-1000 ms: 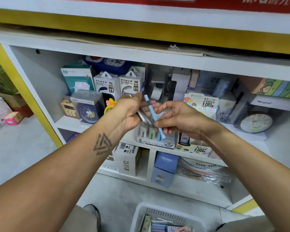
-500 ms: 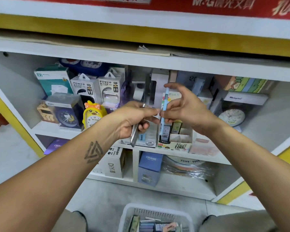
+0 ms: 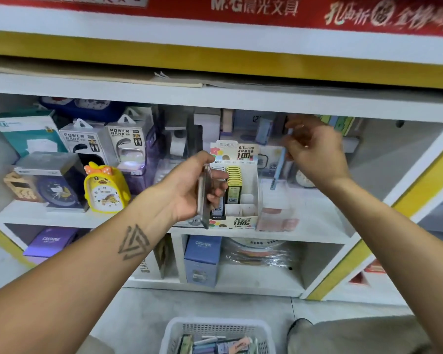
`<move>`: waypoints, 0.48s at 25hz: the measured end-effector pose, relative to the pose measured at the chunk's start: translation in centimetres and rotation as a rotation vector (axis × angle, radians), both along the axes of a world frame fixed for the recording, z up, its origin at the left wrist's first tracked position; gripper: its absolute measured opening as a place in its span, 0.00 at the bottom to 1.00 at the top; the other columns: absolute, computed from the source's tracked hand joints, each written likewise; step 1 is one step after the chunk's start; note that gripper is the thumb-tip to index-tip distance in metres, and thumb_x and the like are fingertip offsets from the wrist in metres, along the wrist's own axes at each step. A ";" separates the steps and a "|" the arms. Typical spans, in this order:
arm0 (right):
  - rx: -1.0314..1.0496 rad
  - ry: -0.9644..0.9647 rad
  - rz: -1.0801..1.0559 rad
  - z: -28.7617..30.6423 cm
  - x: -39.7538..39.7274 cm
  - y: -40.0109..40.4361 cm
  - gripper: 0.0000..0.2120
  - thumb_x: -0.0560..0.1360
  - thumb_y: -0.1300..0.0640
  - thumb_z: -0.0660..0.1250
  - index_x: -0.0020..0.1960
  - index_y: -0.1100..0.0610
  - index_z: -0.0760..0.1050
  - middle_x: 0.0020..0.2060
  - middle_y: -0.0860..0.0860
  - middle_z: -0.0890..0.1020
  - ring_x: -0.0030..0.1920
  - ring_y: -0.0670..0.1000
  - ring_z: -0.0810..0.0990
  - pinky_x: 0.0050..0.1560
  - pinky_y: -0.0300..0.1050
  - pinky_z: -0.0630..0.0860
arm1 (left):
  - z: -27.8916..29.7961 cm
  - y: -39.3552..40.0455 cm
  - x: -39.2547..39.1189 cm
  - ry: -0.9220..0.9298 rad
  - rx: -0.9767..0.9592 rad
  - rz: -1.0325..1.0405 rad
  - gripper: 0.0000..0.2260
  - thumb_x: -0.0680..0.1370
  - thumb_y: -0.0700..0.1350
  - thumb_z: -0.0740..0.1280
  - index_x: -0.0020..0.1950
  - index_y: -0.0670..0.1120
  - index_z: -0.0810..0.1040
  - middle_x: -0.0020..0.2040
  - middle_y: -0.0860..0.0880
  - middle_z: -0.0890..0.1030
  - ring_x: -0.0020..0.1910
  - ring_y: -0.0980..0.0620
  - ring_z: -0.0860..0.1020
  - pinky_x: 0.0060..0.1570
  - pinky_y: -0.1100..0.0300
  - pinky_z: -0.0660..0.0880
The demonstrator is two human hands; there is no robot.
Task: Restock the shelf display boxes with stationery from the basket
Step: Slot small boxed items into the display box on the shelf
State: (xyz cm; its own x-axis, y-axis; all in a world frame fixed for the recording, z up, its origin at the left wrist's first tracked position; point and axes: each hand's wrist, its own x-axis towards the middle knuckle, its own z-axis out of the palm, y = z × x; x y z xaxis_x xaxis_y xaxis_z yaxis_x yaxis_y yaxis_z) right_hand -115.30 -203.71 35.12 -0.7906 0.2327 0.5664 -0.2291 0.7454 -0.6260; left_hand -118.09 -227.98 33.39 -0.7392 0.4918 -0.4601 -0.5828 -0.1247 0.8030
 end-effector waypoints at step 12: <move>0.213 -0.055 0.084 -4.9 -1.9 1.3 0.02 0.81 0.58 0.58 0.53 0.53 0.67 0.41 0.51 0.81 0.41 0.50 0.83 0.43 0.56 0.82 | -0.7 2.3 0.2 0.177 0.177 0.097 0.12 0.80 0.43 0.66 0.60 0.37 0.78 0.38 0.42 0.78 0.32 0.50 0.76 0.29 0.60 0.74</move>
State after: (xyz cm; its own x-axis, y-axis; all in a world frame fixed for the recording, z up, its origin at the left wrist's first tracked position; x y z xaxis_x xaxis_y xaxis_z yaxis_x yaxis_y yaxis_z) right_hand -117.21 -202.45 30.21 -0.8331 0.0445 0.5513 -0.2661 0.8416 -0.4701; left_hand -117.91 -225.70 32.72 -0.8484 0.4757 -0.2323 -0.4133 -0.3211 0.8521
